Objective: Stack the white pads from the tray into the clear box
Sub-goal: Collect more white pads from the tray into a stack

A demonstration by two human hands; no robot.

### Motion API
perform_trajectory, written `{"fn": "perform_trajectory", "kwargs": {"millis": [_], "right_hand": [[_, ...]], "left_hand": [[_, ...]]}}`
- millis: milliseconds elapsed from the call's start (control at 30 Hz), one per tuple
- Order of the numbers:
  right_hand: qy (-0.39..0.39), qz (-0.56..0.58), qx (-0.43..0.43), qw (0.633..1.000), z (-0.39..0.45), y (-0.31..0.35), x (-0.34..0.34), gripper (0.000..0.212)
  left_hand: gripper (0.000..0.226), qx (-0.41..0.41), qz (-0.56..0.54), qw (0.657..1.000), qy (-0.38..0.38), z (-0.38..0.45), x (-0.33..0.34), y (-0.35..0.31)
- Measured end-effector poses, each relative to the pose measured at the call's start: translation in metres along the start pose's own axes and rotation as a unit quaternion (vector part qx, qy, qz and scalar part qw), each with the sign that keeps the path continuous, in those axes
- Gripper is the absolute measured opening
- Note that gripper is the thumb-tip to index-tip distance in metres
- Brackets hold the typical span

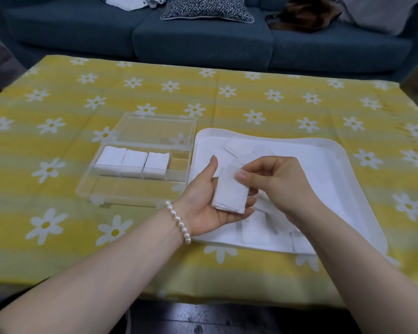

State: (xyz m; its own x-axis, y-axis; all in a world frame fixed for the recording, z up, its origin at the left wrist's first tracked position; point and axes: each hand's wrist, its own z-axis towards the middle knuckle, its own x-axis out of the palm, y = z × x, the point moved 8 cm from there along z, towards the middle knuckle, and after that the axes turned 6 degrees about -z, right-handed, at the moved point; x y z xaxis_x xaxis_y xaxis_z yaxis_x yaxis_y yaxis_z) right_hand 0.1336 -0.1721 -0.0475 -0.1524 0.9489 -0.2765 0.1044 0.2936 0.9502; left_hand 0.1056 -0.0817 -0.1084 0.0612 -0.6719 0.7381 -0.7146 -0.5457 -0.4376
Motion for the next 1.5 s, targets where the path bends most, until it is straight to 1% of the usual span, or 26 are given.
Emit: {"fn": "perform_trajectory", "kwargs": {"millis": [67,167,233,333,433,500,567,600,700,900,967,1000,1033,1067,1100,1133,1167,1333,1500], "right_hand": [[-0.006,-0.017,-0.007,1.0,0.0,0.0,-0.001,0.009],[-0.016,-0.08,-0.028,0.996,0.0,0.0,-0.001,0.014],[-0.035,-0.13,-0.051,0.99,-0.001,0.002,-0.002,0.017],[-0.071,-0.192,-0.088,0.975,-0.003,0.006,-0.004,0.018],[-0.101,-0.247,-0.133,0.955,-0.004,0.01,-0.003,0.018],[-0.097,-0.266,-0.142,0.949,-0.003,0.01,-0.001,0.018],[-0.081,-0.284,-0.125,0.947,-0.001,0.007,0.001,0.029],[-0.074,-0.286,-0.119,0.948,-0.001,0.006,0.001,0.031],[-0.061,-0.274,-0.128,0.951,-0.002,0.009,0.003,0.019],[-0.081,-0.261,-0.19,0.943,-0.008,0.018,0.003,0.03],[-0.084,-0.247,-0.205,0.943,-0.012,0.025,0.001,0.03],[-0.072,-0.223,-0.196,0.952,-0.012,0.027,-0.001,0.028],[-0.044,-0.178,-0.172,0.968,-0.012,0.028,-0.003,0.025],[0.001,-0.109,-0.144,0.983,-0.012,0.029,-0.003,0.022],[0.042,-0.047,-0.116,0.991,-0.011,0.029,-0.003,0.018],[0.069,-0.009,-0.093,0.993,-0.011,0.028,-0.003,0.016],[0.077,0.0,-0.082,0.994,-0.01,0.027,-0.005,0.014],[0.039,-0.045,-0.069,0.996,-0.006,0.019,-0.005,0.014],[0.043,-0.078,-0.064,0.994,-0.005,0.017,0.002,0.017]], "left_hand": [[0.078,-0.002,0.007,1.0,0.003,-0.001,0.001,0.0],[0.079,-0.008,0.02,1.0,0.007,-0.002,0.002,0.002],[0.074,-0.009,0.028,1.0,0.005,-0.003,0.003,0.002],[0.062,-0.009,0.033,0.999,-0.017,-0.004,0.0,0.001],[0.055,-0.011,0.042,0.999,-0.031,-0.005,-0.003,0.002],[0.054,-0.006,0.046,0.998,-0.031,-0.005,-0.003,0.001],[0.053,0.002,0.055,0.998,-0.029,-0.005,-0.003,-0.001],[0.052,0.005,0.059,0.998,-0.028,-0.004,-0.003,-0.001],[0.052,0.006,0.067,0.998,-0.019,-0.004,-0.002,-0.002],[0.051,0.01,0.055,0.998,-0.015,-0.003,-0.002,-0.002],[0.052,0.009,0.047,0.999,-0.017,-0.003,-0.003,-0.003],[0.054,0.008,0.046,0.999,-0.017,-0.003,-0.004,-0.003],[0.055,0.008,0.048,0.999,-0.016,-0.003,-0.005,-0.003],[0.056,0.011,0.052,0.998,-0.016,-0.002,-0.006,-0.004],[0.056,0.015,0.06,0.998,-0.018,-0.002,-0.007,-0.005],[0.056,0.017,0.068,0.997,-0.019,-0.002,-0.007,-0.006],[0.056,0.016,0.073,0.997,-0.018,-0.002,-0.007,-0.005],[0.063,-0.01,0.095,0.995,-0.007,-0.003,-0.001,0.004],[0.065,-0.02,0.102,0.995,0.009,-0.003,0.001,0.007]]}}
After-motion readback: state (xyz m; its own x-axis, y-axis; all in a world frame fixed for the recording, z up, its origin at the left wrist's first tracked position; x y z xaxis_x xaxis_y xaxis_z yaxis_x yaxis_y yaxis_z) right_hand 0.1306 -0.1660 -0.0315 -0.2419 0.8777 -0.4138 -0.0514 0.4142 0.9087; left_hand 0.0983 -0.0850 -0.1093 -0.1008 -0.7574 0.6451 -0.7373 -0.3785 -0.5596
